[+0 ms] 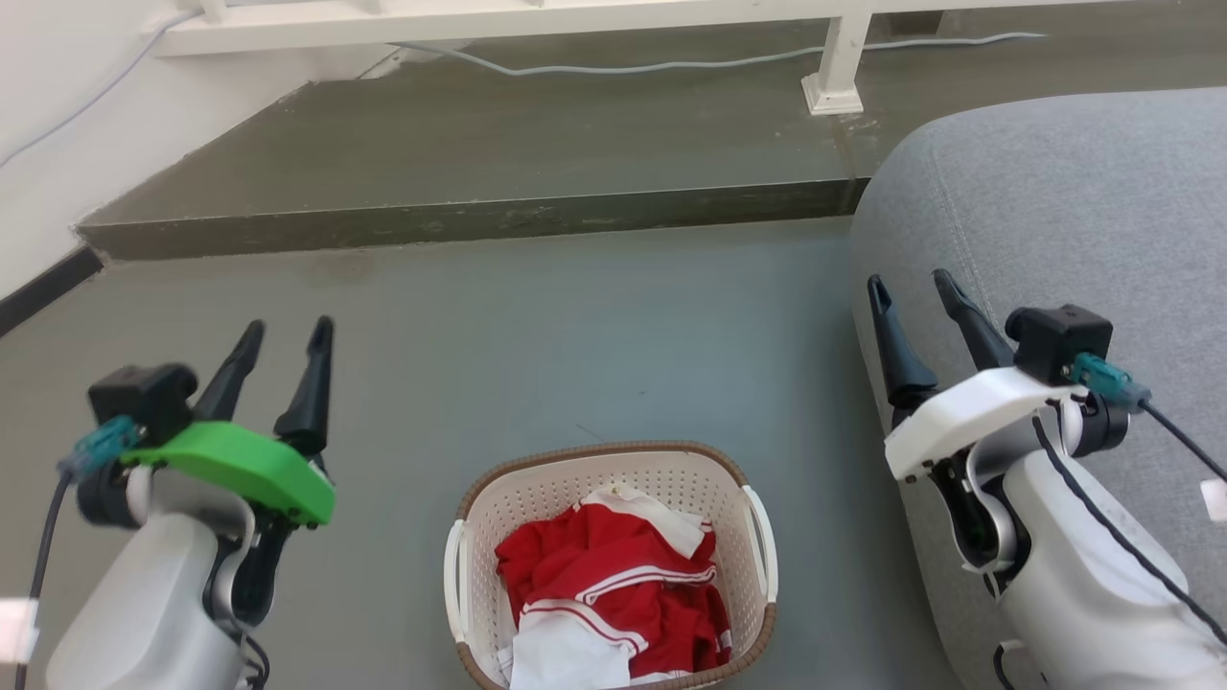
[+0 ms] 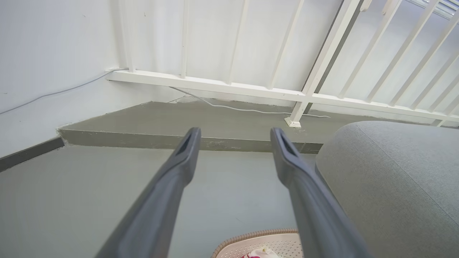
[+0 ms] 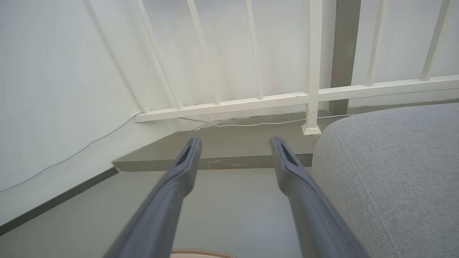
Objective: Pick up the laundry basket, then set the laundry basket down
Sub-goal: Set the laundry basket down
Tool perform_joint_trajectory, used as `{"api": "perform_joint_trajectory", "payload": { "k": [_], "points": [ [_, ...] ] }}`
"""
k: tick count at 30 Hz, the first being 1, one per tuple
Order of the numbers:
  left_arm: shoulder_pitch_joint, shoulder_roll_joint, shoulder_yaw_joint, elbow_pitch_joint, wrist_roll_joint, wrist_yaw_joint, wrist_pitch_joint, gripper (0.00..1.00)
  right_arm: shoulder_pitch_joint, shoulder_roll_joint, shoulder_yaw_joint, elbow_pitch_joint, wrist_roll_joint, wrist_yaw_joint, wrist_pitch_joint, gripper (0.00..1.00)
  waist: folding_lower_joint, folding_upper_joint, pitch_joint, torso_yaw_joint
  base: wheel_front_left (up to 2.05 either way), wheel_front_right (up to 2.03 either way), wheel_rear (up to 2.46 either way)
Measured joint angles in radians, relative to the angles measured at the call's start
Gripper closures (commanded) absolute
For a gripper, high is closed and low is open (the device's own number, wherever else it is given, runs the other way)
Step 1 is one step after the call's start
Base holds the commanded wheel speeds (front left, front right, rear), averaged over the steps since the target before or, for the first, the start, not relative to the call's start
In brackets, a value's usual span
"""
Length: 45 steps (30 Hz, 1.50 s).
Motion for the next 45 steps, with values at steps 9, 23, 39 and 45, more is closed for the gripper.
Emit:
{"api": "perform_joint_trajectory", "payload": {
  "k": [9, 23, 39, 45],
  "points": [
    [0.126, -0.031, 0.153, -0.151, 0.118, 0.049, 0.0, 0.0, 0.095, 0.021, -0.078, -0.097, -0.062, -0.01, 0.0, 0.0, 0.0, 0.0, -0.007, -0.003, 0.0, 0.0, 0.0],
    [0.27, -0.092, 0.224, -0.271, 0.271, 0.049, 0.0, 0.0, 0.184, 0.041, -0.137, -0.169, -0.135, -0.018, 0.0, 0.0, 0.0, 0.0, -0.002, -0.001, 0.0, 0.0, 0.0],
    [0.34, -0.155, 0.289, -0.315, 0.341, 0.012, 0.0, 0.0, 0.232, 0.069, -0.177, -0.189, -0.189, 0.005, 0.0, 0.0, 0.0001, 0.0, -0.007, 0.004, 0.0, 0.0, 0.0],
    [0.357, -0.168, 0.309, -0.318, 0.354, 0.003, 0.0, 0.0, 0.24, 0.08, -0.187, -0.19, -0.2, 0.016, 0.0, 0.0, 0.0001, 0.0, -0.01, 0.001, 0.0, 0.0, 0.0]
  ]
}}
